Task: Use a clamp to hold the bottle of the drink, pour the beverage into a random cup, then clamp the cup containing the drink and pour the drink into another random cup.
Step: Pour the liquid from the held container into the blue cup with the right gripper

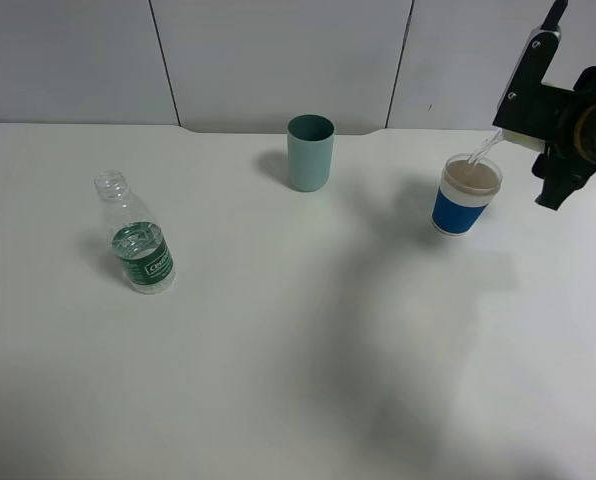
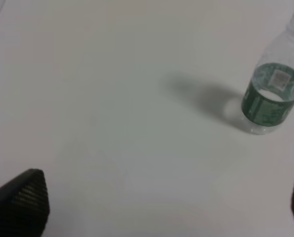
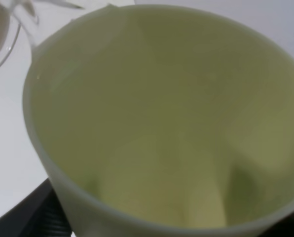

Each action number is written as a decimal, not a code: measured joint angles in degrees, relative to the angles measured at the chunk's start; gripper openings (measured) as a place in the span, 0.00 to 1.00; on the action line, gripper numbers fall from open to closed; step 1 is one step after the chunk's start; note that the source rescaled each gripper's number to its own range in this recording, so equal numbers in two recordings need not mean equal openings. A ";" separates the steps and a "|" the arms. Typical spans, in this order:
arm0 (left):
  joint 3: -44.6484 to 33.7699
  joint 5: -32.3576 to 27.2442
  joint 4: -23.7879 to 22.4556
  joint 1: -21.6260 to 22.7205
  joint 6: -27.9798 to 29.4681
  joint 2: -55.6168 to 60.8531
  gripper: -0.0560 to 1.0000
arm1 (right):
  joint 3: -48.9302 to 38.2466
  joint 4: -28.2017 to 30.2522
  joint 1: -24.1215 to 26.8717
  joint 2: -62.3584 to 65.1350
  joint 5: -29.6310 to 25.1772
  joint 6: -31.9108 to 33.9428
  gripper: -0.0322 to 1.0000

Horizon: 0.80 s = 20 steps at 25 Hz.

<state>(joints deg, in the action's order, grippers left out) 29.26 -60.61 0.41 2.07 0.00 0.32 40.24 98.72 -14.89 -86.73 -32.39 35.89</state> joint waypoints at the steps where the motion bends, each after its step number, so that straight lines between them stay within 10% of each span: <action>1: 0.00 0.00 0.00 0.00 0.00 0.00 1.00 | 0.00 0.00 0.00 0.00 0.00 0.00 0.06; 20: 0.00 0.00 0.00 0.00 0.00 0.00 1.00 | 0.00 0.00 0.00 0.00 -0.17 -5.81 0.06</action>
<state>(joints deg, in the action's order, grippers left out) 29.26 -60.61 0.41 2.07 0.00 0.32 40.24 98.72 -14.89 -86.73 -32.56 30.08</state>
